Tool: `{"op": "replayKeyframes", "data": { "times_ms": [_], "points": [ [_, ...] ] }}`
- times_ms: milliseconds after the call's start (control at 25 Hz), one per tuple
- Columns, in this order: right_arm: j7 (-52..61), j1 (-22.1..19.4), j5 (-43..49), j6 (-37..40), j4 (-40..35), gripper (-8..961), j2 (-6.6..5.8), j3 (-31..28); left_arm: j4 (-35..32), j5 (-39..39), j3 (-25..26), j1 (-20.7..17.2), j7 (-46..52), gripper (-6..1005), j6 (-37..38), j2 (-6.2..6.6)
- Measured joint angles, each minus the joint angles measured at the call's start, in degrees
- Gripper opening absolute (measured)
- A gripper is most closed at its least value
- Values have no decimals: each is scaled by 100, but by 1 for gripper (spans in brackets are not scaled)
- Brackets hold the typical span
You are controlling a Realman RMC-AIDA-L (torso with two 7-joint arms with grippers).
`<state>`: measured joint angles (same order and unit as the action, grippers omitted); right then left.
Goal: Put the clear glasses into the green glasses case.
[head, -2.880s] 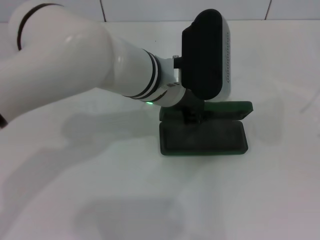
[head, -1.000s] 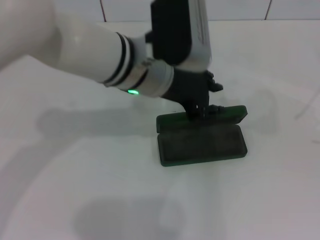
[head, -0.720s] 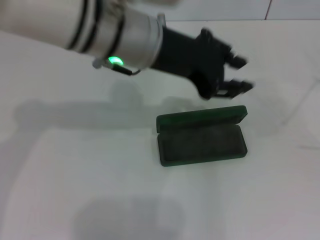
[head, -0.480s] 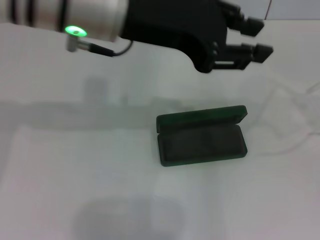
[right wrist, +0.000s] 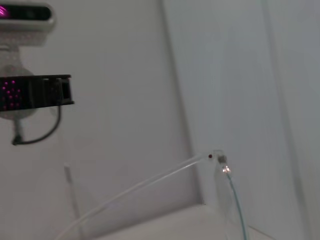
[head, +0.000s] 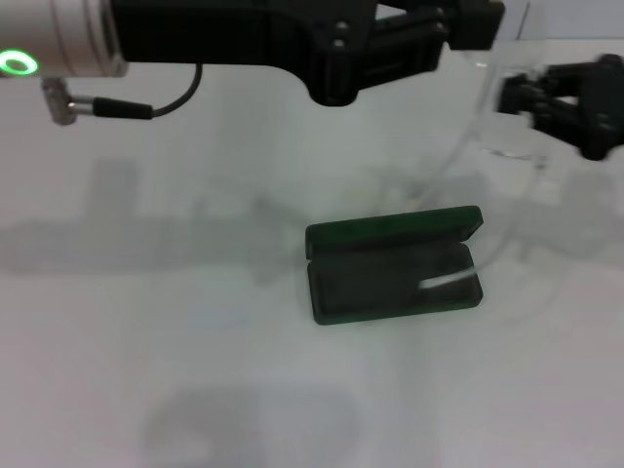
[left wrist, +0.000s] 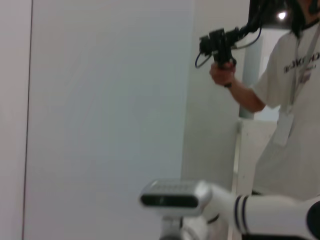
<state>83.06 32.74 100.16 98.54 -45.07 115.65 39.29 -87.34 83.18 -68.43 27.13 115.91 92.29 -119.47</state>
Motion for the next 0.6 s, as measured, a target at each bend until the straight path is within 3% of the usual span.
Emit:
{"op": "replayKeyframes", "data": {
  "times_ms": [320, 600],
  "points": [
    [-518, 673, -273, -106, 1011, 117, 32, 542, 50, -161, -44, -212, -186, 127, 19, -26],
    [-701, 757, -1086, -371, 1131, 117, 40, 1427, 335, -170, -10, -223, -279, 59, 16, -19]
  ]
}}
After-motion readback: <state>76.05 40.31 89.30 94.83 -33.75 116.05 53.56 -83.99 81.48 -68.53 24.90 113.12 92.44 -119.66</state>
